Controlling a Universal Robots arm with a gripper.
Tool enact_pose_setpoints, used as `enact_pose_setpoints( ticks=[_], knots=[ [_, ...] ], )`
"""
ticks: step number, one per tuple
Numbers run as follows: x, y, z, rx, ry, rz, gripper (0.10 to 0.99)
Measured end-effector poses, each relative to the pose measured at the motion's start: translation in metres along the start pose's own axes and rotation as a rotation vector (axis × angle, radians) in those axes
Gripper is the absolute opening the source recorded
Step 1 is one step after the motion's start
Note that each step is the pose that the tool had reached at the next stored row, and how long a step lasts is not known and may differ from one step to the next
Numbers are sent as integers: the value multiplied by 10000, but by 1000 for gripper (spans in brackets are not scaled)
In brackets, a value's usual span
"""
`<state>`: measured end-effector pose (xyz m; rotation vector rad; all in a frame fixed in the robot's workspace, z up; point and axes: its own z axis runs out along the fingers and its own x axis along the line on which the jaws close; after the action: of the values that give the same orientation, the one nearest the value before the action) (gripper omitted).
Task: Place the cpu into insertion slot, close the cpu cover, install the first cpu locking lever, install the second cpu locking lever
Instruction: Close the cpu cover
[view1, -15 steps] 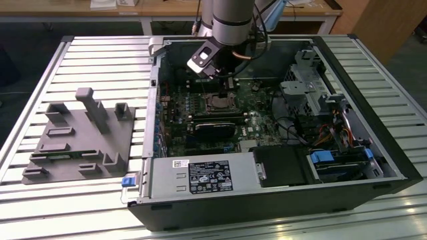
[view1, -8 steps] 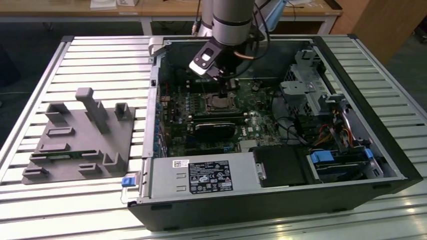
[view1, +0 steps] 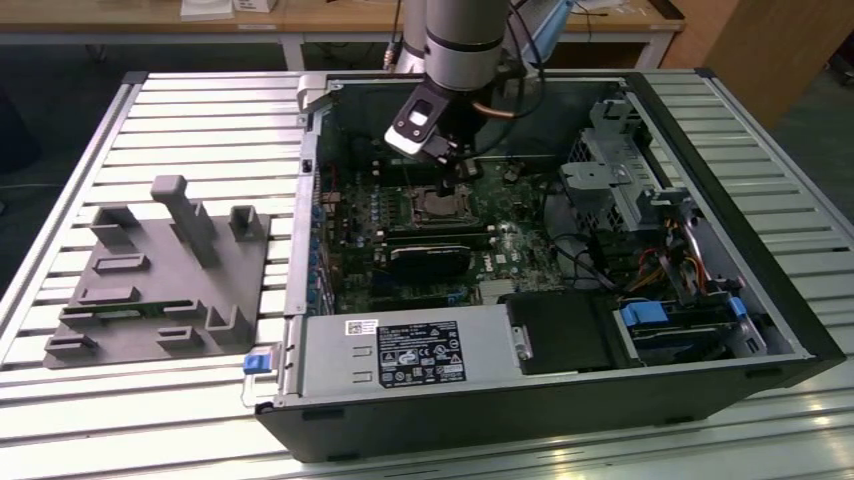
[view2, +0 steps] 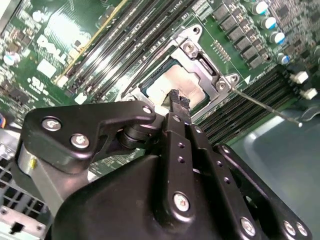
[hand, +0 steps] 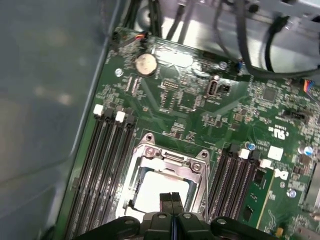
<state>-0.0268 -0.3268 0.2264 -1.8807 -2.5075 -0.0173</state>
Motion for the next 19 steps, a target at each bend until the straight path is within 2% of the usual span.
enact_pose_setpoints(
  ticks=[19],
  knots=[
    [0, 0, 1, 42, 16, -3397, 106]
  ],
)
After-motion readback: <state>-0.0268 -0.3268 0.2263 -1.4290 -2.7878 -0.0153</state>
